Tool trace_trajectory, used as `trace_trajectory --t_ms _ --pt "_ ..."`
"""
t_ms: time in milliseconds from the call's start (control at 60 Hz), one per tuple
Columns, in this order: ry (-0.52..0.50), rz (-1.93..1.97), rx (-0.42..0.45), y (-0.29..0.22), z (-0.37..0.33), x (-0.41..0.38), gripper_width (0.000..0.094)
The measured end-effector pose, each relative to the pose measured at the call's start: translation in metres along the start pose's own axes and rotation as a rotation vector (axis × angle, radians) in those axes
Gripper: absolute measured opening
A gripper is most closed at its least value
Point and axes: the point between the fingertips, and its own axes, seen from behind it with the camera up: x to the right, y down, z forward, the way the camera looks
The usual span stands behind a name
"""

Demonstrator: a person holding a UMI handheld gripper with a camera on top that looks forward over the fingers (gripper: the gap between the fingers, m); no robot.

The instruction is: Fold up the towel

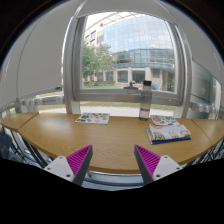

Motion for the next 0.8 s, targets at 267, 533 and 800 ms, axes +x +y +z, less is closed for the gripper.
trace_trajectory --t_ms 267,533,800 --pt "0.124 -0.009 -0.041 -0.003 0.06 0.101 0.0838" --pt "0.149 -0.032 -0.119 -0.005 0.162 0.182 0.0714" --pt "0.094 -0.04 -0.248 0.029 0.196 0.189 0.0422"
